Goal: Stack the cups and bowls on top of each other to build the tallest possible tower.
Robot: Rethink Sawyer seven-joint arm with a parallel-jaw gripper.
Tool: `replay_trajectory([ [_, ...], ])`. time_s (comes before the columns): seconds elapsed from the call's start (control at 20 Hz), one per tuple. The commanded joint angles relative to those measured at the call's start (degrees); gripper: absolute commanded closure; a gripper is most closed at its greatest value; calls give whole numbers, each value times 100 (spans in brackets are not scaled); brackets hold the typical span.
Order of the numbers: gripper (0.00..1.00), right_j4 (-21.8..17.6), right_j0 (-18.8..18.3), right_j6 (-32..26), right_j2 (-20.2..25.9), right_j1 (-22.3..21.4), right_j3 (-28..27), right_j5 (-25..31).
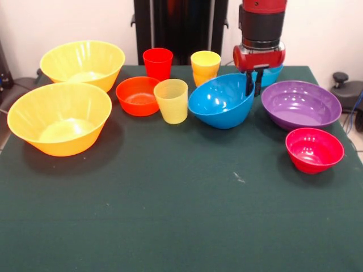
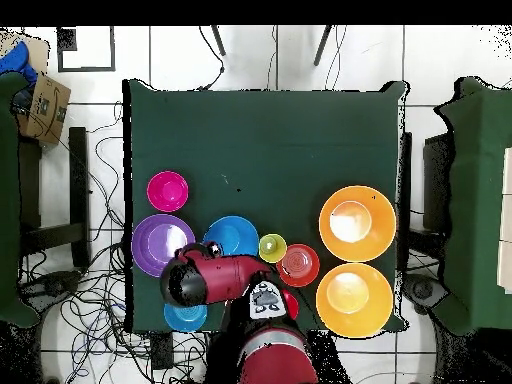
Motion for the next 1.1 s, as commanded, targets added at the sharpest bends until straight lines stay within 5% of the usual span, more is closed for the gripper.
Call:
replay_trajectory([
  [0.05, 100, 383, 208, 572, 209, 428, -1400, 784],
  [0.75, 100, 494, 378, 588, 47, 1280, -2718, 837],
  [0.95, 100, 558, 643, 460, -402, 1497, -3426, 1593],
  [1.1, 100, 418, 643, 387, -636, 1145, -3225, 2037],
])
